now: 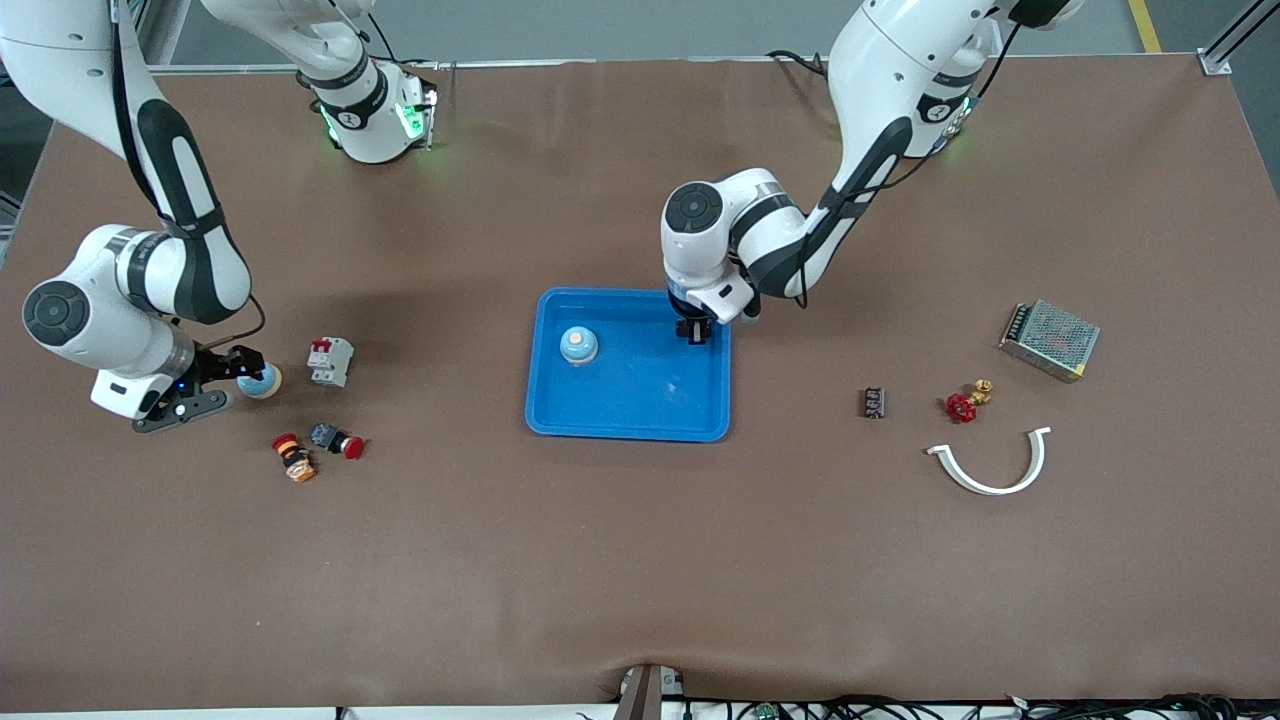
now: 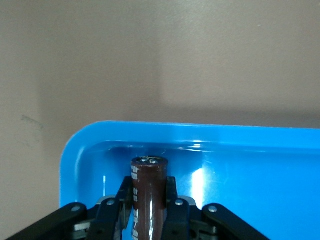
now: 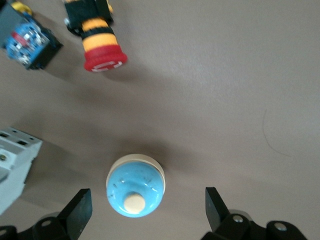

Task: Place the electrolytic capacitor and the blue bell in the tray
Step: 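Grasp the second bell with the right gripper while the left gripper carries capacitor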

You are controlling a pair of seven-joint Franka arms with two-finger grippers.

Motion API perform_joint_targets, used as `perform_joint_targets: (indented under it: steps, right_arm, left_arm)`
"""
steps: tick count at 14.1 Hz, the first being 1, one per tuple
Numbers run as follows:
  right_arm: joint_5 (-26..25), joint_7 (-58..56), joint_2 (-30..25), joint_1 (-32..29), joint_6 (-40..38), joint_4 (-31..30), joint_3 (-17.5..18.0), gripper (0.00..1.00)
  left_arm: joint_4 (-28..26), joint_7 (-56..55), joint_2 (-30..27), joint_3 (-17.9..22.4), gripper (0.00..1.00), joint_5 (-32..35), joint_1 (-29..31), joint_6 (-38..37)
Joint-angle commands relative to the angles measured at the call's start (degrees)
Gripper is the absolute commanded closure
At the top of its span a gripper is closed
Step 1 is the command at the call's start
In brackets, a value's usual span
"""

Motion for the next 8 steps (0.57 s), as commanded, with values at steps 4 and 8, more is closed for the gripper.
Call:
perform_joint_targets:
  steps: [4,8]
  right_arm:
    - [4.7,-2.2,1.2,-1.6,2.1,-3.3,1.5,0.0]
    - [6.0,-5.3,2.8,-1.9,4.3,-3.9,1.5,0.0]
  left_arm:
    - [3.2,-1.5,1.5,2.1,1.0,1.4,-2.4,-2.1]
    - [6.1,-1.5,3.0,2.1,1.0,1.4,-3.1,-4.5]
